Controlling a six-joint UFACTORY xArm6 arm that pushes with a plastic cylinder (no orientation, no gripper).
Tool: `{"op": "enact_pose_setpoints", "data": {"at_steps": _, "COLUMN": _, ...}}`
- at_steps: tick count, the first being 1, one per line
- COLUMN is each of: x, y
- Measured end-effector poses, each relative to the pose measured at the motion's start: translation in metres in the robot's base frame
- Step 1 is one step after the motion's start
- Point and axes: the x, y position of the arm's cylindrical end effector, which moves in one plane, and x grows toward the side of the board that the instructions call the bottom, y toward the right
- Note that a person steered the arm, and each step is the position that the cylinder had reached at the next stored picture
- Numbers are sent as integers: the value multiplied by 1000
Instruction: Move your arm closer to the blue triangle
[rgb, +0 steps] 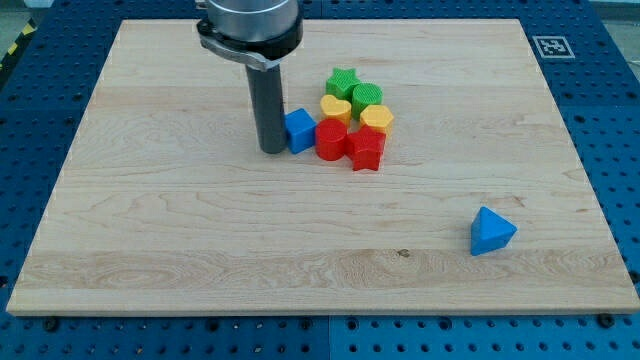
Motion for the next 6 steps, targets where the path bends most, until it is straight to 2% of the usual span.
{"op": "enact_pose_setpoints", "data": {"at_steps": 1, "x": -3, "y": 1}}
{"op": "enact_pose_setpoints", "data": {"at_steps": 2, "x": 21, "y": 1}}
{"op": "enact_pose_setpoints", "data": {"at_steps": 3, "x": 64, "y": 8}}
{"op": "enact_pose_setpoints", "data": {"at_steps": 4, "x": 92, "y": 62}}
{"op": "enact_pose_setpoints", "data": {"at_steps": 6, "x": 119, "y": 160}}
